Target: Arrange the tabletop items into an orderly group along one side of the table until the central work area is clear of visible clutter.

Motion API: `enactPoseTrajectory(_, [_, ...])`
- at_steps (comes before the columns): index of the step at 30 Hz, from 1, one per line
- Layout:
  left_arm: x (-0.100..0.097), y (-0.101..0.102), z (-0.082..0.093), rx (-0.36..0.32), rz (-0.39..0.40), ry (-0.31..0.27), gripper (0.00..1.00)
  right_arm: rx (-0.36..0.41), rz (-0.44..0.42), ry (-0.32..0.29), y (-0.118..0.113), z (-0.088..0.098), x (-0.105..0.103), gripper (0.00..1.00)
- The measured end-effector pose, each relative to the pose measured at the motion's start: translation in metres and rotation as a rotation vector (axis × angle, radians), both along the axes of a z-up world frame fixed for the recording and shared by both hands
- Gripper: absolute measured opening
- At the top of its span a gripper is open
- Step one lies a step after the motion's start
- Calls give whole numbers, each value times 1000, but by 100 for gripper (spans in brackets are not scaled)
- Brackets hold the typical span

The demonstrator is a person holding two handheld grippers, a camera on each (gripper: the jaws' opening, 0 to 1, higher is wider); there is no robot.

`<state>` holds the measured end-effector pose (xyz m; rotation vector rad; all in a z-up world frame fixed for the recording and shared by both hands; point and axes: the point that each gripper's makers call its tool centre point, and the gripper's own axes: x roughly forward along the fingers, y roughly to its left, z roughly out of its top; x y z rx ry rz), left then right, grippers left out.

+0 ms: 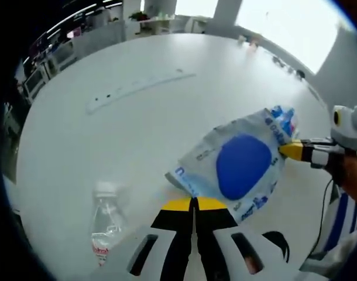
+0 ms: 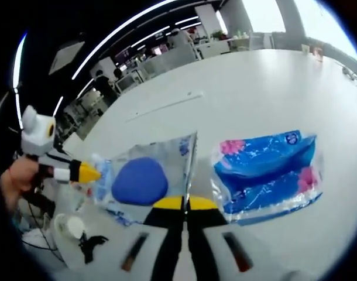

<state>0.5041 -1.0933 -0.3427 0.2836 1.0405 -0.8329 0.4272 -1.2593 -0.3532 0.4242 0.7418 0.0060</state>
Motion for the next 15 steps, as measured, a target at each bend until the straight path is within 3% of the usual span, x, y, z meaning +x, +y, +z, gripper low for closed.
enactPoseTrajectory(15, [-1,-1,-7,6,-2,9,0,-2,3,18,0,-10,0,0])
